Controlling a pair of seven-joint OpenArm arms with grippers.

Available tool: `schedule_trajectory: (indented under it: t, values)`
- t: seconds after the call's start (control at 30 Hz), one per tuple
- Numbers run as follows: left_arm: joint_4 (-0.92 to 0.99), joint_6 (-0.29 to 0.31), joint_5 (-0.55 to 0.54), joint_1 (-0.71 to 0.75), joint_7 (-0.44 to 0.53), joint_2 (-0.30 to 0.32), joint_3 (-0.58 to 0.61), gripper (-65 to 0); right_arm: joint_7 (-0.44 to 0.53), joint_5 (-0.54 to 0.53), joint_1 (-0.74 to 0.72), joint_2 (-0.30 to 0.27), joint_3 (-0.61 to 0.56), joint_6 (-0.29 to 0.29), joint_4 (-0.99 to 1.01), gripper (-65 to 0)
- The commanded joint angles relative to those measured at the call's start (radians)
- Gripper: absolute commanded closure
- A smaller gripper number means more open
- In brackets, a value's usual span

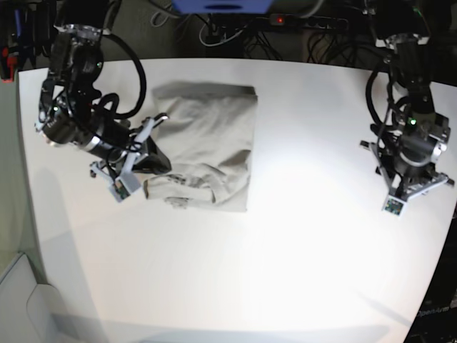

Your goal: Layout the t-shirt on the table in an organized manner, then fold the t-shirt properly

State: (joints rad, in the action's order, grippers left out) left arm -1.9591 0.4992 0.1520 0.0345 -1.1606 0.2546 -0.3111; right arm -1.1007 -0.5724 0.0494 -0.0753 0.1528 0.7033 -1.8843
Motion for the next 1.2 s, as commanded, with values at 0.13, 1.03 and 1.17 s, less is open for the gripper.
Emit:
schedule_trajectory:
  t: [0.13, 1.03, 1.17]
  values:
    - [-0.024, -0.003, -0.001, 0.038, 0.008, 0.002, -0.059, -18.1, 0.077, -0.016, 0.076, -0.008, -0.048, -0.005, 0.013, 0.0]
    - [-0.053, 0.199, 0.004, 0.094, -0.055, -0.015, -0.267, -16.6, 0.204, -0.018, 0.275, -0.137, -0.081, -0.005, -0.096, 0.0]
    - [-0.058, 0.199, 0.004, 0.180, -0.055, -0.048, -0.343, -6.5, 0.221, -0.018, 0.360, -0.143, -0.003, -0.005, -0.099, 0.0]
